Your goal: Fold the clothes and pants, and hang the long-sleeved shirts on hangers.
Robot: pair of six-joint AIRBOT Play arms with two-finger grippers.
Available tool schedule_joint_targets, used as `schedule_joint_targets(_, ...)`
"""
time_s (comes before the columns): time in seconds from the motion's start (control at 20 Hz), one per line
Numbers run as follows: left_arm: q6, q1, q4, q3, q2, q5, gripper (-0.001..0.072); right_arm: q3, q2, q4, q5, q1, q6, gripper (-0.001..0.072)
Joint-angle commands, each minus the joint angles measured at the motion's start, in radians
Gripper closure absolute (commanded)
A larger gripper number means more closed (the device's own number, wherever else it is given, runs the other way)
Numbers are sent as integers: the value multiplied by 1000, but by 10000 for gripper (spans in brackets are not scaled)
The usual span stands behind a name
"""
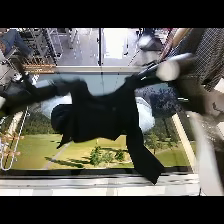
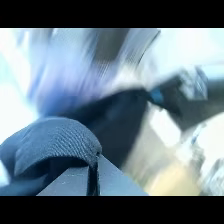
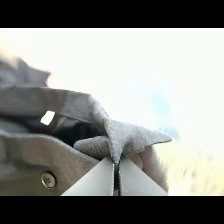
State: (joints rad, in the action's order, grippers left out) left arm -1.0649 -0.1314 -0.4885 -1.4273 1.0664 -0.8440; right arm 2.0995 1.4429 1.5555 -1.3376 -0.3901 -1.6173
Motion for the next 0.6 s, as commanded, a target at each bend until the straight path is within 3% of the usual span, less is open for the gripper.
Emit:
schedule_joint_targets(0.0,-81,3,25,-246,-45,-37,686,-46,-292,-81,164,-3,124,677)
schedule_joint_targets(0.15,-184,0,-55,-132,-120,-82,687,-61,-306,-211,354,-3,204,677)
schedule_joint_targets(0.3,-187,-8,-63,200,-199,-92,677,-61,-187,-293,403,-3,227,677)
schedule_joint_targets(0.35,-173,-8,-64,306,-215,-104,480,-61,-142,-329,388,-3,243,677)
schedule_joint_targets(0.4,-174,5,-66,397,-220,-124,96,-61,-98,-360,361,-3,255,677)
schedule_joint_targets(0.45,-170,43,-71,455,-218,-164,6,-61,-64,-382,326,-3,270,677)
schedule_joint_targets(0.55,-161,185,-124,477,-211,-249,6,-61,-13,-420,204,-3,330,676)
